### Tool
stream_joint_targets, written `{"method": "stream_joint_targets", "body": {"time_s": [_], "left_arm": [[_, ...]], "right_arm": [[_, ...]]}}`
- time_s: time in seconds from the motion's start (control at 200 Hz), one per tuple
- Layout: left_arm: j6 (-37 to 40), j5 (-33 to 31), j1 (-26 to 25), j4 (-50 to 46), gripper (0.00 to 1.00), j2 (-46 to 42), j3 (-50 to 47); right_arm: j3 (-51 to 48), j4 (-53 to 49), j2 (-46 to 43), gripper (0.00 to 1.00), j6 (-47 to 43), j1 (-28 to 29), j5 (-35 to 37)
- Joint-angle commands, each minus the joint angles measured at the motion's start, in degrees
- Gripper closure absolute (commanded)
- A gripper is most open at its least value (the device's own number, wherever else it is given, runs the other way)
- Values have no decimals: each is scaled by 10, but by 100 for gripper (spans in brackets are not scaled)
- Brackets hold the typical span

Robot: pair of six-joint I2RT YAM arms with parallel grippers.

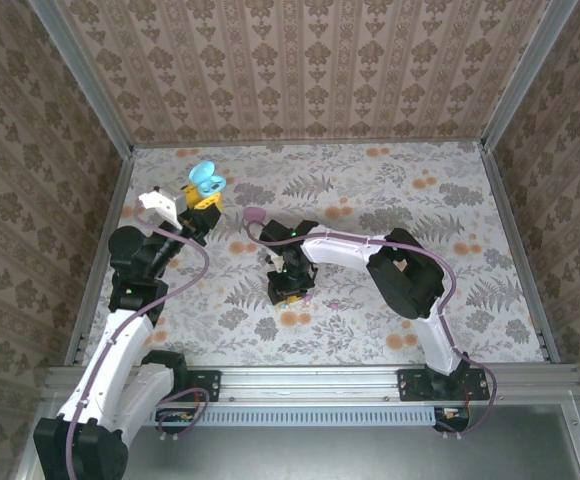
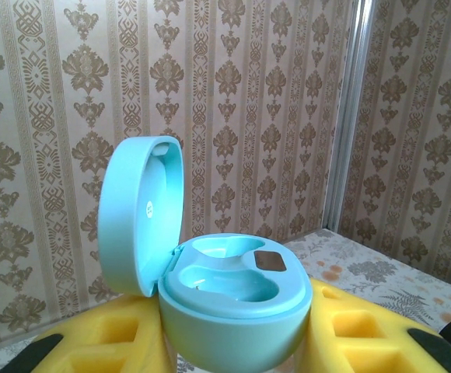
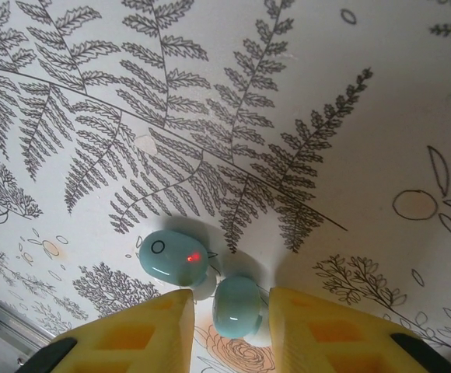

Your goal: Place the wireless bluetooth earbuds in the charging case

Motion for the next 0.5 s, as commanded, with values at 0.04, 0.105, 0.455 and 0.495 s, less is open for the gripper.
{"method": "stream_joint_targets", "body": {"time_s": [0.04,0.105,0.455,0.495], "left_arm": [[8,-4,-1,6,65,-9,4],[8,-5,-1,5,65,-10,4],[10,-7,0,1,65,-10,2],[9,-6,-1,1,65,-10,3]], "right_arm": [[24,-31,19,68,-2,4,16],[27,-36,23,68,-5,5,19],[27,-53,25,70,-7,9,39],[28,-54,27,70,-8,9,40]]}}
